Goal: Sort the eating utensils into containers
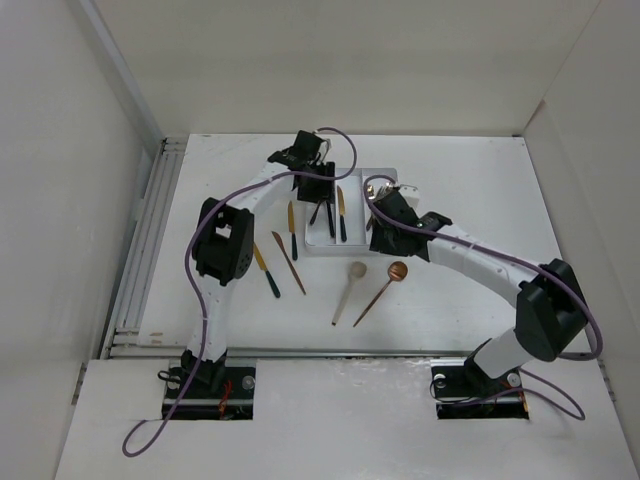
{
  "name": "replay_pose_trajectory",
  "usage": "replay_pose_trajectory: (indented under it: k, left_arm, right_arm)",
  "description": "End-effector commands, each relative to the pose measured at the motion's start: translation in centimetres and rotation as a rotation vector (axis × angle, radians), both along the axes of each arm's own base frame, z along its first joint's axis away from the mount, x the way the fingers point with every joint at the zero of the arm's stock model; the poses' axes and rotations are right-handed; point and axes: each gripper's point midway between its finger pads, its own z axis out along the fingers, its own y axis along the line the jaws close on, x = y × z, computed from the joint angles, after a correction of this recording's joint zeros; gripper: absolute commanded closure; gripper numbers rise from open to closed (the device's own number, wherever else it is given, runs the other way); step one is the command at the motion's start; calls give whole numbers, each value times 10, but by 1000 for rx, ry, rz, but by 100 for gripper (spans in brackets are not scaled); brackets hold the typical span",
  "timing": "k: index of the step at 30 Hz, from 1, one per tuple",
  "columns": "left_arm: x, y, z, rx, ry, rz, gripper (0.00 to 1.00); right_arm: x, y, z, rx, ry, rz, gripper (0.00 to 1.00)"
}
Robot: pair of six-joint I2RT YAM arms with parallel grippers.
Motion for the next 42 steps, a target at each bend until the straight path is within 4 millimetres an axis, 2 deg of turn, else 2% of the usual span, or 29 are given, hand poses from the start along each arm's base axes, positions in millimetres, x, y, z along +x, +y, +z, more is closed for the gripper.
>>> replay_pose_trajectory:
  k: [1, 3, 5, 7, 9, 11, 12, 15, 17, 18, 20, 24, 25, 27, 31, 33, 34, 36, 40, 41, 42]
  left_arm:
    - [2, -4, 19, 0, -54, -14, 52]
    - [1, -1, 24, 7, -59, 4, 51]
    - [3, 2, 38, 8, -92, 16, 51]
    - [9, 13, 59, 23, -146, 45, 51]
    - [12, 27, 71, 27, -164, 75, 51]
    - [18, 49, 95, 31, -212, 129, 50]
    - [15, 61, 106, 37, -233, 153, 50]
    - [15, 85, 126, 125, -318, 206, 44]
    - [14, 109, 143, 177, -367, 282, 31]
    - [11, 115, 147, 193, -378, 301, 27]
    - [3, 134, 158, 225, -404, 351, 17]
    - [-1, 165, 180, 277, -465, 454, 12]
    - [-1, 166, 180, 283, -467, 448, 12]
    - [-2, 174, 194, 280, -494, 476, 10]
    - [-4, 186, 202, 286, -503, 503, 10]
    - [-5, 186, 197, 292, -493, 500, 10]
    - [-6, 189, 200, 280, -497, 501, 10]
    - [-7, 187, 195, 280, -486, 492, 10]
    - [-8, 197, 196, 278, -482, 520, 10]
    - [-8, 197, 196, 278, -482, 520, 10]
    - [-8, 197, 196, 278, -482, 520, 10]
  right_arm:
    - [-4, -2, 12, 36, -33, -34, 50]
    - [-12, -5, 5, 36, -8, -38, 48]
    - [-19, -8, -4, 38, 15, -44, 48]
    - [-25, -9, -9, 55, 33, -62, 50]
    - [-29, -10, -12, 80, 45, -87, 52]
    - [-35, -11, -17, 87, 71, -108, 53]
    - [-37, -12, -21, 92, 92, -139, 55]
    - [-47, -12, -37, 80, 150, -171, 56]
    - [-52, -16, -51, 64, 184, -222, 56]
    - [-60, -18, -60, 63, 216, -225, 56]
    - [-62, -18, -70, 73, 227, -234, 56]
    - [-72, -17, -84, 68, 265, -227, 56]
    - [-74, -16, -87, 67, 279, -225, 56]
    - [-70, -9, -87, 87, 271, -209, 55]
    - [-72, -1, -101, 69, 298, -189, 55]
    - [-74, 4, -106, 51, 322, -168, 55]
    - [-80, -2, -116, 11, 360, -175, 57]
    - [-83, 2, -119, 1, 379, -166, 61]
    - [-97, -8, -130, -16, 416, -185, 85]
    - [-97, -7, -126, 7, 406, -207, 97]
    - [-96, -9, -123, 4, 396, -221, 100]
